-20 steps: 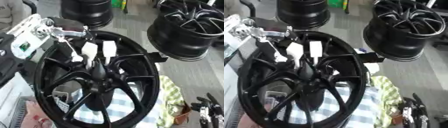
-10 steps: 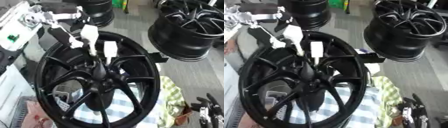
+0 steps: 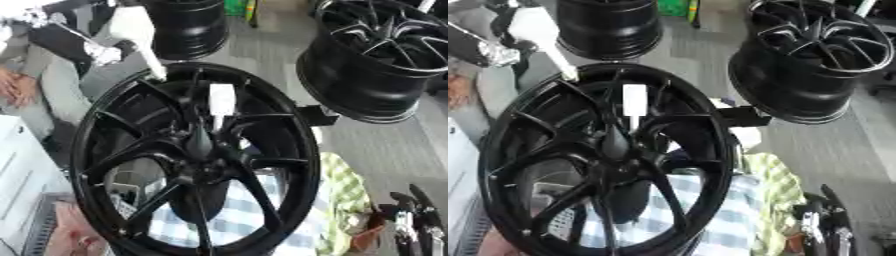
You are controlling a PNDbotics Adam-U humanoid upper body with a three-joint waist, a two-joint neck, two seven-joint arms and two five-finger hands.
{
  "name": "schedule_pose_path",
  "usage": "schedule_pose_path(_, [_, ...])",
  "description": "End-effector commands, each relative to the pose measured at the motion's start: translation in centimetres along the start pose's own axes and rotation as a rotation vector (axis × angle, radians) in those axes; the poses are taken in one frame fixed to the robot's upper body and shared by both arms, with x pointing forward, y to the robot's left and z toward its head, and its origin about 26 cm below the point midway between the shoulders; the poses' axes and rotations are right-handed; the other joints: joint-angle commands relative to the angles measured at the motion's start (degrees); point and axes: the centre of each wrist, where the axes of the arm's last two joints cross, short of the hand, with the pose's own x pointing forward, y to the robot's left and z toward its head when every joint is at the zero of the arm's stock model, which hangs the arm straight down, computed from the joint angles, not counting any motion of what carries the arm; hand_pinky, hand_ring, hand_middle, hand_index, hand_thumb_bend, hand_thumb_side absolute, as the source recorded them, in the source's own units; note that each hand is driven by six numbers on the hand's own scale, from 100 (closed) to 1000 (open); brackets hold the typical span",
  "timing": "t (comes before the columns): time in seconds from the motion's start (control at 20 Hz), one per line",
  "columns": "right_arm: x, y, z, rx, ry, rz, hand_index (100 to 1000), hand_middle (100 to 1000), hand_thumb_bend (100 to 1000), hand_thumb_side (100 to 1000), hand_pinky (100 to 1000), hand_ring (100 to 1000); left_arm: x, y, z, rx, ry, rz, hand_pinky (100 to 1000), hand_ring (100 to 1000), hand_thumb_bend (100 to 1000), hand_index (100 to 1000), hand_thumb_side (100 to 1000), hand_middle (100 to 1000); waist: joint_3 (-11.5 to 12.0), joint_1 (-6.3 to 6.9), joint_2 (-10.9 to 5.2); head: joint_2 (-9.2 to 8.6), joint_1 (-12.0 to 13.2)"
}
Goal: Pull the pin out of the wheel hub.
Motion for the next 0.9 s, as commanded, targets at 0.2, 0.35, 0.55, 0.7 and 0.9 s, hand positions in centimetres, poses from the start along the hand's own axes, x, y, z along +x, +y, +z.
schedule_pose_path(0.2, [0.3,-0.7,-0.6,-0.018,-0.026,0.023,895,670,100,622,574,594,-0.3,0.0,4.1,0.057,0.121,-0.038,464,328,100,491,329,239,1.2,0.52,-0.64,-0.36,-0.9])
schedule_pose_path(0.35, [0.3,-0.7,-0.7,-0.023,-0.028,0.025,895,670,100,623,574,594,-1.0,-1.5,5.4,0.077,0.187,-0.016,465,329,100,492,324,239,1.9,0.56,-0.60,-0.34,-1.3])
schedule_pose_path(0.55, [0.3,-0.8,-0.7,-0.029,-0.030,0.028,895,670,100,623,574,594,-2.2,-3.3,6.9,0.115,0.278,0.019,466,330,100,493,320,240,2.6,0.67,-0.49,-0.42,-1.6])
schedule_pose_path(0.7, [0.2,-0.8,-0.7,-0.034,-0.031,0.030,895,670,100,624,574,594,-3.3,-4.3,7.9,0.137,0.347,0.041,468,332,100,496,316,244,2.6,0.77,-0.44,-0.56,-1.7])
schedule_pose_path(0.9, [0.2,-0.9,-0.7,-0.042,-0.031,0.031,895,670,100,625,573,594,-5.3,-6.0,9.5,0.156,0.465,0.091,474,338,100,501,302,249,2.7,0.84,-0.32,-0.70,-2.0])
